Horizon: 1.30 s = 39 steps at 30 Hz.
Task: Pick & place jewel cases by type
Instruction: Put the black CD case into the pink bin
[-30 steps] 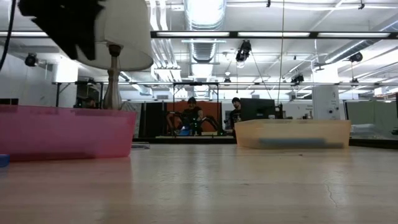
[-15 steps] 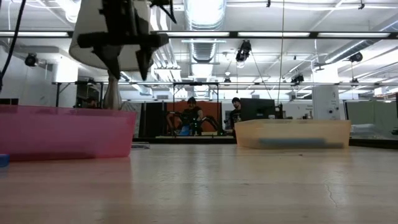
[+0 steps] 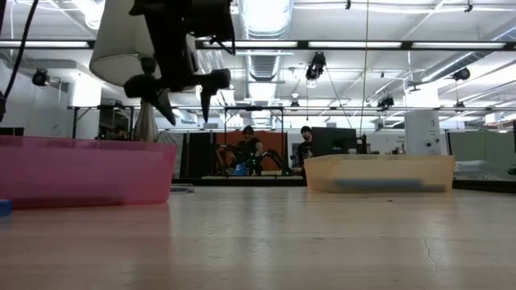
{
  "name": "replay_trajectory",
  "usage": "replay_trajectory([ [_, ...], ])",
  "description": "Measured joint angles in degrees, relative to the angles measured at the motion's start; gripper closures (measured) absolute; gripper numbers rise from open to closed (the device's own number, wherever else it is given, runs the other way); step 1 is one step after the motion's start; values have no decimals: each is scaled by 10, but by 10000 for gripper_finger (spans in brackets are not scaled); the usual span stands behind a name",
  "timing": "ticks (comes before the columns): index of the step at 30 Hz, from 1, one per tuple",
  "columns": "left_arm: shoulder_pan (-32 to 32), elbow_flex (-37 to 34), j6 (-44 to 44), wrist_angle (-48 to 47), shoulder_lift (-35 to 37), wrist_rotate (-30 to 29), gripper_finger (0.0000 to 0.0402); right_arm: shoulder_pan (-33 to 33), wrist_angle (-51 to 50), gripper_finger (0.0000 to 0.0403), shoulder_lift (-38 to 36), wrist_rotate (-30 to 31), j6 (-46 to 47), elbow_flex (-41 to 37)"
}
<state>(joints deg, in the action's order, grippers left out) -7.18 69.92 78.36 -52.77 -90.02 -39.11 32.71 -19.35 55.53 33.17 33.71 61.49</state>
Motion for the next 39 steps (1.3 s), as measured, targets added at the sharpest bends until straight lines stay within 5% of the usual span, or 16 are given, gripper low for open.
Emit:
replay_trajectory([
  [16,-11,-167,73,136,0,-19,109,0,-15,310,0,-2,-2,0],
  [39,-130,-177,-30,148,0,116,109,0,-19,314,0,-1,-16,-1],
])
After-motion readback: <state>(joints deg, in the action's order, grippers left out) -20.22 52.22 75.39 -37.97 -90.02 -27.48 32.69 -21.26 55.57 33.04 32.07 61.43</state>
